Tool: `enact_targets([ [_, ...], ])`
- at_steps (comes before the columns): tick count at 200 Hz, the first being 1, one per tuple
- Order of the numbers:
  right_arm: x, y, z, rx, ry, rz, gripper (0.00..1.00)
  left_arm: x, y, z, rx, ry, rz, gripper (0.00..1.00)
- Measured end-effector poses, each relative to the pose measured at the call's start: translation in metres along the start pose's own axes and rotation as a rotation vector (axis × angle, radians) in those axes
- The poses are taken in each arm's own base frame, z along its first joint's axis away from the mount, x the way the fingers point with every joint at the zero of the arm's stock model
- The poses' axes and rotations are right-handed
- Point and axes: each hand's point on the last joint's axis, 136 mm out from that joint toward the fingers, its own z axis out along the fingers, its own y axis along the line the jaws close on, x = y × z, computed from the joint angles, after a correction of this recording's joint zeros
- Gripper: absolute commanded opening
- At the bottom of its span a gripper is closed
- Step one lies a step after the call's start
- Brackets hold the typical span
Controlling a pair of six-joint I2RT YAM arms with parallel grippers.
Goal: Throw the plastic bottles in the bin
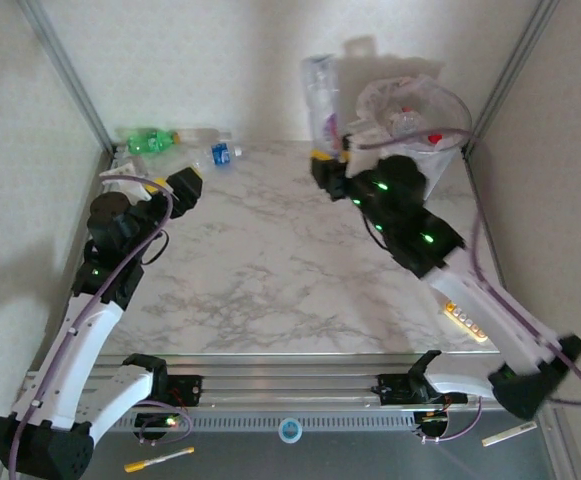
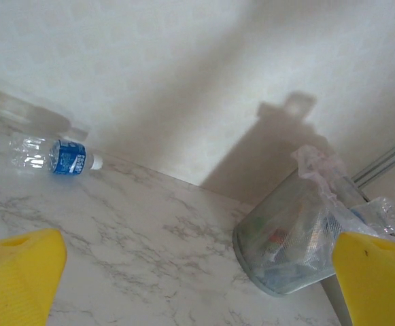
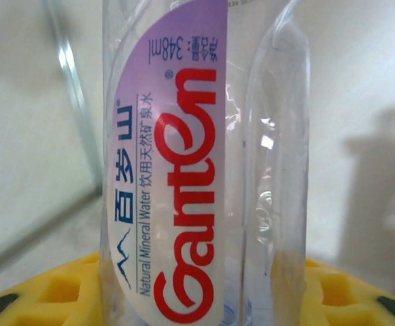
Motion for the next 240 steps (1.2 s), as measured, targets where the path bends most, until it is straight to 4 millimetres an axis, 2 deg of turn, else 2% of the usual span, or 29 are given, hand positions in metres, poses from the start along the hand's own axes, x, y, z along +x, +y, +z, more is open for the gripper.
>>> enact_targets([
  [20,-0.033,-0.028,-0.042,0.114,-0.13,-0.039,0.23,0.014,-0.004,0.012,0.007,0.035,0.005,1.0],
  [39,-0.045,-0.054,-0.065,0.224,-0.174,-0.071,0.22,0.037,-0.016,0.025,0.03,0.095,0.023,1.0],
  [64,-0.044,-0.086,-0.079,0.353,-0.179,-0.106,0.23,0.061,-0.025,0.037,0.048,0.153,0.04,0.99],
  [97,-0.038,-0.111,-0.082,0.442,-0.151,-0.137,0.24,0.065,-0.022,0.042,0.031,0.157,0.044,1.0],
  [124,-0.03,-0.148,-0.069,0.524,-0.065,-0.134,0.26,0.064,-0.02,0.042,0.023,0.15,0.05,1.0],
  [150,-0.021,-0.198,-0.04,0.587,0.062,-0.076,0.3,0.064,-0.02,0.042,0.018,0.148,0.054,1.0],
  [166,-0.011,-0.233,-0.013,0.602,0.148,-0.022,0.43,0.063,-0.019,0.042,0.015,0.146,0.058,1.0],
  [177,-0.001,-0.256,0.008,0.601,0.215,0.019,0.59,0.063,-0.019,0.042,0.015,0.146,0.059,1.0],
  [194,0.027,-0.283,0.041,0.582,0.333,0.077,0.78,0.063,-0.019,0.043,0.014,0.147,0.059,1.0],
  [208,0.06,-0.29,0.055,0.558,0.427,0.112,0.88,0.064,-0.018,0.044,0.01,0.148,0.059,1.0],
  [223,0.096,-0.284,0.053,0.535,0.533,0.152,0.93,0.067,-0.015,0.046,-0.001,0.155,0.06,1.0],
  [230,0.103,-0.28,0.049,0.525,0.558,0.163,0.93,0.068,-0.013,0.047,-0.007,0.158,0.061,1.0],
  [240,0.102,-0.273,0.041,0.515,0.568,0.168,0.94,0.071,-0.011,0.048,-0.015,0.167,0.061,1.0],
])
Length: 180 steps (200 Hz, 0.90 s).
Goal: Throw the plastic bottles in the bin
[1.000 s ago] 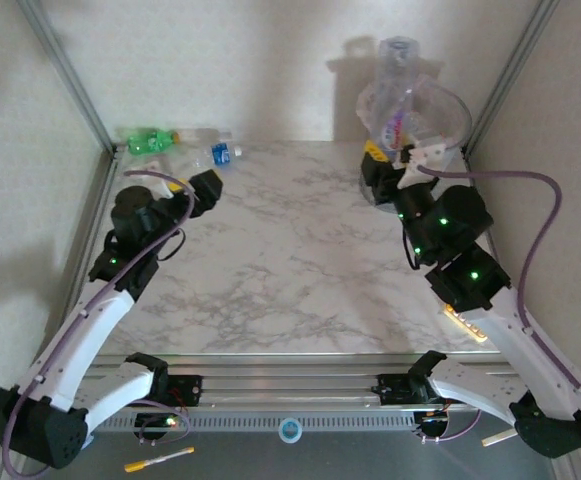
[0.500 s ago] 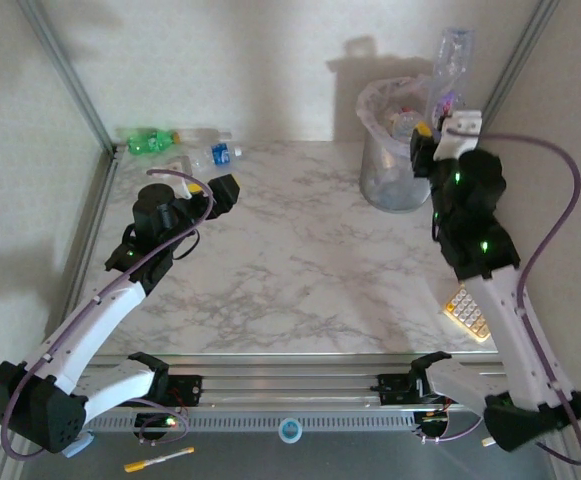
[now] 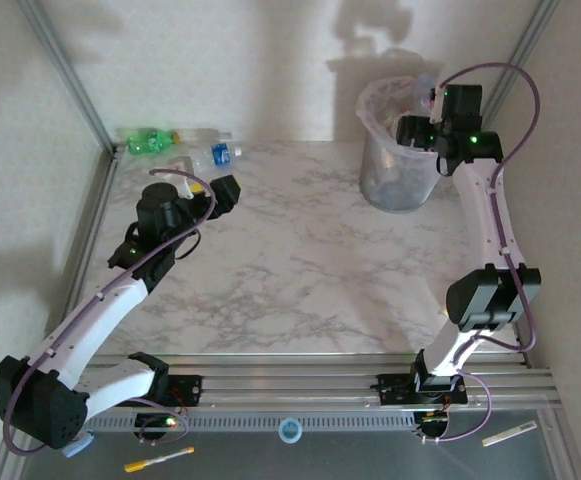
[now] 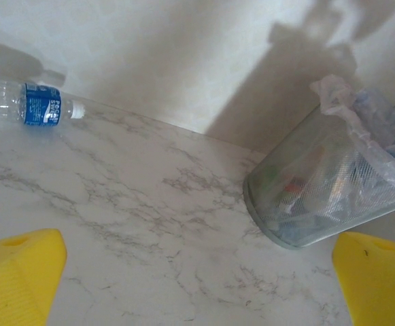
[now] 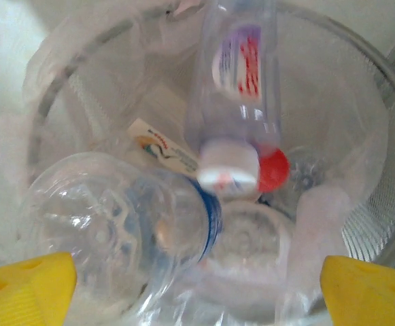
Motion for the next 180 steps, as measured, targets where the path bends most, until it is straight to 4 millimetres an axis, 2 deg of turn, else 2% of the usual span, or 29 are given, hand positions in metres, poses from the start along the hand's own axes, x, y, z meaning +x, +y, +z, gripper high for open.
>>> enact_targets([
  [21,-0.013,0.001,-0.042,-0.012,-0.065,0.001,0.94,0.005,0.004,0.005,-0.019,0.019,0.0,1.0],
  [48,-0.037,0.008,-0.122,-0.066,-0.224,0.017,0.97,0.008,0.016,0.018,-0.064,0.044,-0.021,1.0],
  [59,-0.037,0.013,-0.148,-0.106,-0.267,0.027,0.99,0.008,0.025,0.027,-0.095,0.057,-0.033,1.0],
  [74,-0.028,0.022,-0.167,-0.172,-0.283,0.04,0.99,0.007,0.04,0.043,-0.144,0.083,-0.04,1.0],
  [93,-0.011,0.038,-0.173,-0.275,-0.256,0.056,0.99,0.004,0.06,0.067,-0.209,0.121,-0.038,1.0],
  [122,0.02,0.068,-0.157,-0.427,-0.146,0.074,0.99,-0.004,0.089,0.106,-0.293,0.176,-0.006,1.0],
  [143,0.037,0.088,-0.154,-0.504,-0.089,0.065,0.99,-0.009,0.106,0.138,-0.339,0.213,0.034,1.0],
  [162,0.05,0.101,-0.154,-0.554,-0.053,0.052,0.99,-0.006,0.121,0.165,-0.376,0.244,0.063,1.0],
  [180,0.06,0.105,-0.153,-0.573,-0.023,0.051,0.99,0.002,0.136,0.186,-0.411,0.276,0.09,1.0],
])
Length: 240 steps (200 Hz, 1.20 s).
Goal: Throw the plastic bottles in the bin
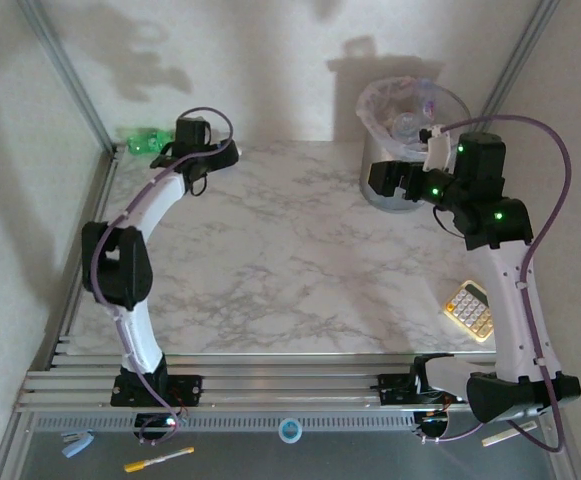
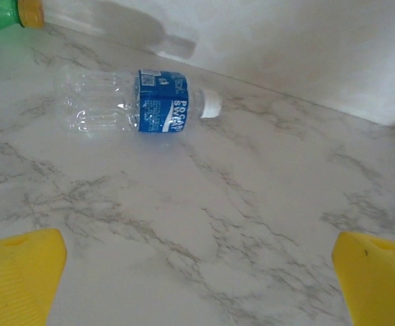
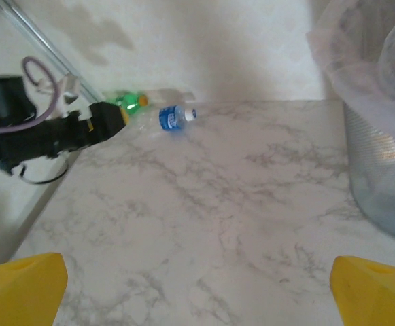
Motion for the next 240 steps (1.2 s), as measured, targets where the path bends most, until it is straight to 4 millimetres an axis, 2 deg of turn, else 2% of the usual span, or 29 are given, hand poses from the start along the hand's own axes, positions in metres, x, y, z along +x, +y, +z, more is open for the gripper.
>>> enact_targets([
  [28,0.013,-0.001,0.005,-0.011,0.038,0.015,0.99,0.003,0.01,0.039,-0.052,0.036,0.061,1.0],
  [59,0.025,-0.001,0.01,-0.025,0.078,0.028,0.99,-0.006,0.021,0.075,-0.092,0.044,0.151,1.0],
  [95,0.039,-0.004,0.018,-0.032,0.141,0.029,0.99,-0.012,0.032,0.106,-0.137,0.059,0.271,1.0],
  [139,0.054,-0.011,0.035,-0.03,0.221,0.049,0.99,0.004,0.046,0.141,-0.191,0.123,0.433,1.0],
  [182,0.069,-0.004,0.051,-0.054,0.301,0.044,0.99,0.022,0.068,0.16,-0.255,0.177,0.564,1.0],
  [213,0.079,0.005,0.063,-0.074,0.353,0.032,0.99,0.023,0.081,0.169,-0.273,0.182,0.616,1.0],
  [240,0.079,0.014,0.072,-0.087,0.372,0.008,0.99,0.025,0.088,0.179,-0.259,0.183,0.642,1.0],
])
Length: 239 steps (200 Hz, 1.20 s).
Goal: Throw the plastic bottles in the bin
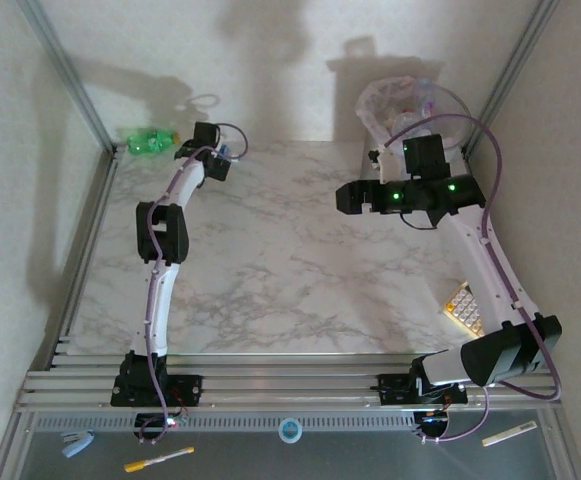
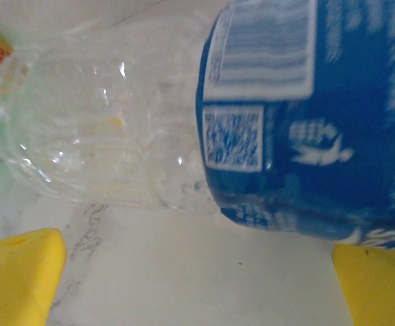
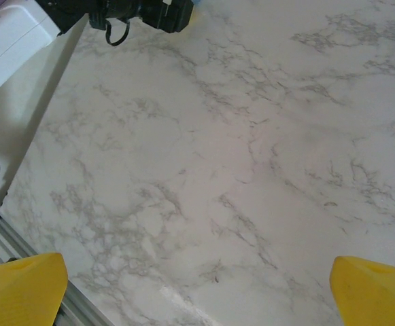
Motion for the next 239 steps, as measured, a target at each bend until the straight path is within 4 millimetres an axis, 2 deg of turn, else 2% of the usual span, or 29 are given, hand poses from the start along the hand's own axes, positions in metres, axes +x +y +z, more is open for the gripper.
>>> enact_targets([
  [40,0.001,0.009,0.012,-0.005,0.026,-0.024,0.99,-0.004,-0.009,-0.001,0.071,-0.02,0.03,1.0],
  [60,0.002,0.011,0.015,-0.002,0.035,-0.031,0.99,-0.005,-0.021,0.0,0.143,-0.037,0.024,1.0],
  [87,0.003,0.011,0.016,0.001,0.035,-0.035,0.99,-0.002,-0.03,-0.003,0.241,-0.065,-0.04,1.0],
  [121,0.003,0.011,0.016,0.001,0.033,-0.036,0.99,0.008,-0.065,-0.023,0.445,-0.074,-0.169,0.99],
  [149,0.007,0.009,0.02,0.002,0.041,-0.032,0.99,0.009,-0.074,-0.05,0.523,-0.086,-0.288,0.99],
  [173,0.008,0.008,0.021,0.002,0.044,-0.031,0.99,-0.004,-0.057,-0.073,0.521,-0.14,-0.423,1.0],
  [194,0.01,0.008,0.021,0.002,0.046,-0.031,0.99,-0.023,-0.023,-0.088,0.518,-0.224,-0.578,1.0],
  [225,0.009,0.008,0.02,0.0,0.037,-0.039,0.99,-0.039,0.033,-0.091,0.498,-0.323,-0.801,1.0],
  [239,0.01,0.007,0.022,0.0,0.037,-0.039,0.99,-0.041,0.049,-0.088,0.49,-0.327,-0.889,1.0],
])
